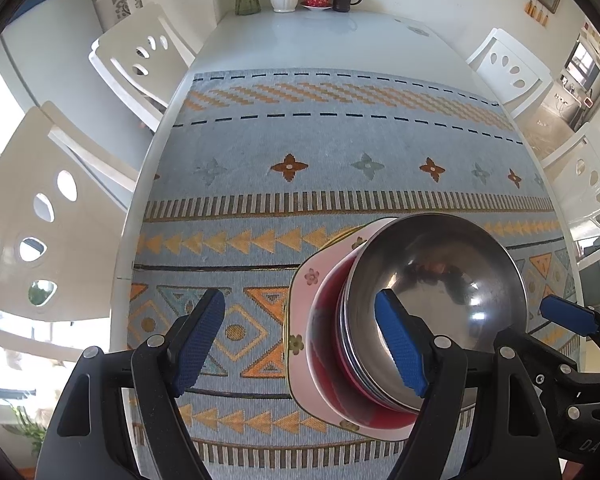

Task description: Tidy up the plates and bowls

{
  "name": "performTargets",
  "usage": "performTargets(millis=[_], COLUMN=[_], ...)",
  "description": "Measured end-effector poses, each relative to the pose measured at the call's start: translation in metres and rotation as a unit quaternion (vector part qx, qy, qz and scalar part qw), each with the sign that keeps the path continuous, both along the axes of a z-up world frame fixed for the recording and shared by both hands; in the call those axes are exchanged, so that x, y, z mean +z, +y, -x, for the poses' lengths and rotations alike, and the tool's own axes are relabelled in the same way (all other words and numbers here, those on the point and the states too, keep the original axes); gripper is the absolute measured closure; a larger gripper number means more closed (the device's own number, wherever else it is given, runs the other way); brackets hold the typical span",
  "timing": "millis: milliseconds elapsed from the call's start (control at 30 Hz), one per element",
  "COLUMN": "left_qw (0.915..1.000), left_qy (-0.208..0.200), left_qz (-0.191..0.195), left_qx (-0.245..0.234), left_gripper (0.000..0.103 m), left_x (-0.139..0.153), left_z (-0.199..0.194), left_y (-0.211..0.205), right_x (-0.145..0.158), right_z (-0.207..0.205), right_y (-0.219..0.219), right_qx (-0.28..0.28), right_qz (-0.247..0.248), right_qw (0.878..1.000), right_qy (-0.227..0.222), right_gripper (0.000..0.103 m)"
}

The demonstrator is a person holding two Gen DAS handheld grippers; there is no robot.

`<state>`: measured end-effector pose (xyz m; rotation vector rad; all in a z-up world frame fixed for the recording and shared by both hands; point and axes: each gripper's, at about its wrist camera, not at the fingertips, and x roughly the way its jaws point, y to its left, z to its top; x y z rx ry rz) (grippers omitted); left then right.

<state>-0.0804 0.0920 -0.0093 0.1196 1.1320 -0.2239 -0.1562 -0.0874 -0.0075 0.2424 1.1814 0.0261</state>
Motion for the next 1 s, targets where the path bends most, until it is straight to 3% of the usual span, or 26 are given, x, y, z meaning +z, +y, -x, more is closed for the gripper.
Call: performTargets(millis=[1000], left_qw=[1.0000], left_qy=[0.006], left_qz=[0.001], left_qx=[0.004], left_gripper=[0.027], left_x=[0.0042], left_z=[0.0003], left_y=[0.0039], right_x=[0.0036], right_z=[0.0001], right_y=[0.0064], right_qx=[0.013], right_qz=[0.011], right_qw=[1.000], right_qy=[-0.004], right_gripper=[0.026])
